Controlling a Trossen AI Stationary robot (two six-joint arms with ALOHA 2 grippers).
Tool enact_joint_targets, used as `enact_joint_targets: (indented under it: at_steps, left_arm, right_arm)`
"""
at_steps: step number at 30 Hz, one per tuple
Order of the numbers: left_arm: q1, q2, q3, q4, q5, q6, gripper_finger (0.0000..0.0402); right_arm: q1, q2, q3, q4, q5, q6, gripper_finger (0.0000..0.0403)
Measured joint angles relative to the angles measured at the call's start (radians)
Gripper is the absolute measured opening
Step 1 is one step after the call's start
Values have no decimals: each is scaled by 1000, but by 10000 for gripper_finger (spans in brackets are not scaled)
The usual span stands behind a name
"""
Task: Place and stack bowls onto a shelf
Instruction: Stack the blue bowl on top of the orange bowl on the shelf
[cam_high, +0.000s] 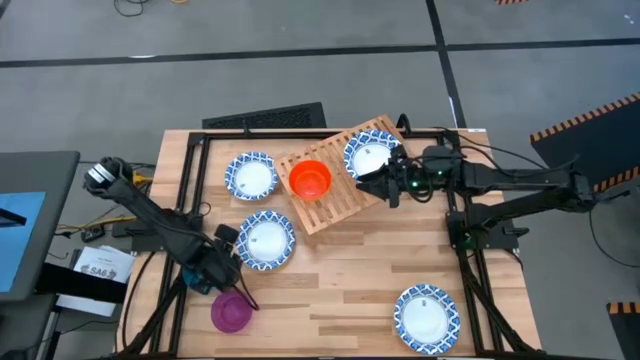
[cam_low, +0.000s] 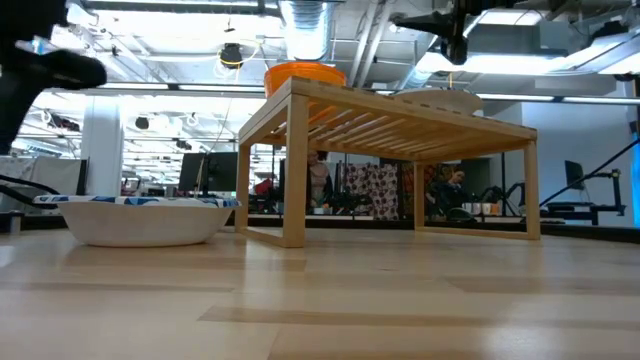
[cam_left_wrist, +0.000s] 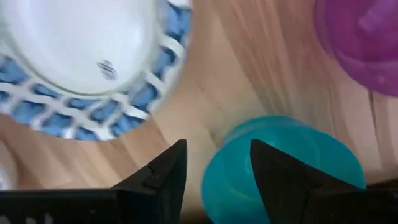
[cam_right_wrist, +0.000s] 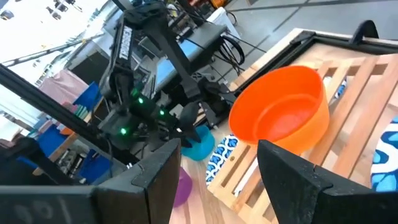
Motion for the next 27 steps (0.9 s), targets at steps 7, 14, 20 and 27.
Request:
enact_joint_targets:
  at_steps: [7, 14, 20, 27]
  left_arm:
    - [-44, 20, -74, 45, 30, 15, 162]
    - [-42, 19, -118, 99, -1, 71, 162]
    - [-42, 20, -166, 135, 16, 49, 161]
    - [-37, 20, -177, 144, 18, 39, 93]
  right_arm:
    - [0, -8, 0, 3, -20, -5, 240]
    - [0, -3, 0, -5, -23, -8, 240]
    - [0, -3, 0, -4, -25, -8, 240]
    - [0, -3, 0, -3, -25, -8, 240]
